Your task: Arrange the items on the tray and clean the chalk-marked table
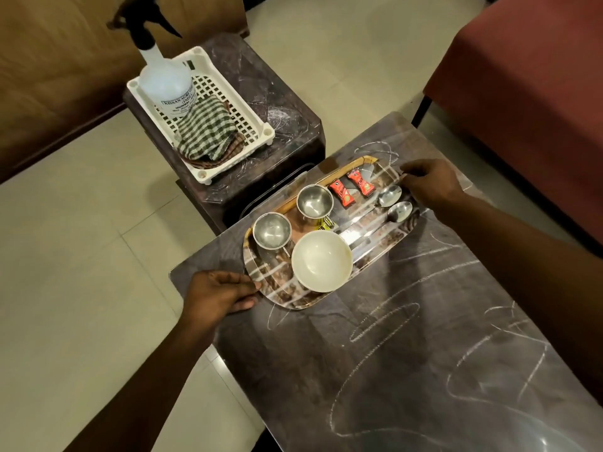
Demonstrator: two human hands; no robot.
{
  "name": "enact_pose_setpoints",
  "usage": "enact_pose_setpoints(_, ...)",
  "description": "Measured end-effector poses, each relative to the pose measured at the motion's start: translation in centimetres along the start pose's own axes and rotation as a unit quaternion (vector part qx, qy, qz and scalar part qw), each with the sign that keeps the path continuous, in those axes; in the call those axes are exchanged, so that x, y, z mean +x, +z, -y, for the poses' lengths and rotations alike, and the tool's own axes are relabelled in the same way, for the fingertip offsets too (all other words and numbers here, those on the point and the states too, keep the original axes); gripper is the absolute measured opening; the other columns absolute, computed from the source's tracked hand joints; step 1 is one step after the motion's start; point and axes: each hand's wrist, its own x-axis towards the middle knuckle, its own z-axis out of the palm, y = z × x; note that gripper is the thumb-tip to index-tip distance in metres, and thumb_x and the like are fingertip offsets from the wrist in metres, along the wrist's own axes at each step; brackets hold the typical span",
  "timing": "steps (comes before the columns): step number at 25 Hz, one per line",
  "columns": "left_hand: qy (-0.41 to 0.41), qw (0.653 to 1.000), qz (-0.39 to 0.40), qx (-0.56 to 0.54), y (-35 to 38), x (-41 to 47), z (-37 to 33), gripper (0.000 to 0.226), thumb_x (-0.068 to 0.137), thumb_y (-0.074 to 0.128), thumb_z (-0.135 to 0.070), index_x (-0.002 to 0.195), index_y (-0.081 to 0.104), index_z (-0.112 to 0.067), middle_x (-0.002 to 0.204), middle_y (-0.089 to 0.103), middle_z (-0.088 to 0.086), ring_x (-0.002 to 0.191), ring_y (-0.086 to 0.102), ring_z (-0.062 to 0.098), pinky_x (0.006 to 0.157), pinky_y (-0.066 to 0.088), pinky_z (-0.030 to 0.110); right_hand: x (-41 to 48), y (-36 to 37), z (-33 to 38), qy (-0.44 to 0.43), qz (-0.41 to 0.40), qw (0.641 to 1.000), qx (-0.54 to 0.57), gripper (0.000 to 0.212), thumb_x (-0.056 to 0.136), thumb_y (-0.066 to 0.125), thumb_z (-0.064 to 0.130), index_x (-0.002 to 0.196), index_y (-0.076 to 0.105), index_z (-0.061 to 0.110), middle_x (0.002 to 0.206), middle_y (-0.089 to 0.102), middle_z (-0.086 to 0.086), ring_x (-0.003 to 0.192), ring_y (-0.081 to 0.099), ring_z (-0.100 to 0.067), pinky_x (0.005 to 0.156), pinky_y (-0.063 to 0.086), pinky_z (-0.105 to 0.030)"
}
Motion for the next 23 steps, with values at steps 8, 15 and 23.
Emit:
enact_pose_setpoints(8,0.086,0.987,-0.128,-0.035,-5.9,-5.0,-9.4,0.011,0.094,0.068,-0.006,0.095,0.079,-0.003,0.09,0.078,0.022,0.072,0.071,0.028,0.066,0.06,0.033,-17.8,-3.0,3.1,-0.074,-0.041,0.99,0.115,0.027,0.099,0.072,0.023,0.125,0.076,0.024,0.122,0.077,0.008,0.107,0.073,-0.01,0.101,0.059,-0.044)
enact_pose_setpoints(15,0.14,0.976,-0.112,-0.127,-7.8,-15.7,-19.6,0.012,0.095,0.063,-0.003,0.09,0.072,-0.007,0.09,0.073,0.016,0.066,0.065,0.022,0.062,0.058,0.031,-29.4,-3.6,11.6,-0.081,0.014,0.971,0.225,0.023,0.096,0.074,0.012,0.117,0.078,0.019,0.111,0.078,0.007,0.102,0.073,-0.007,0.094,0.056,-0.033)
enact_pose_setpoints(23,0.174,0.982,-0.047,-0.06,-13.1,-18.3,-22.9,0.013,0.098,0.064,-0.004,0.097,0.077,-0.006,0.096,0.078,0.016,0.078,0.067,0.021,0.072,0.056,0.037,-34.7,-0.6,18.3,-0.027,0.053,0.977,0.204,0.017,0.096,0.076,0.011,0.104,0.08,0.026,0.1,0.081,0.007,0.097,0.076,-0.017,0.091,0.063,-0.048)
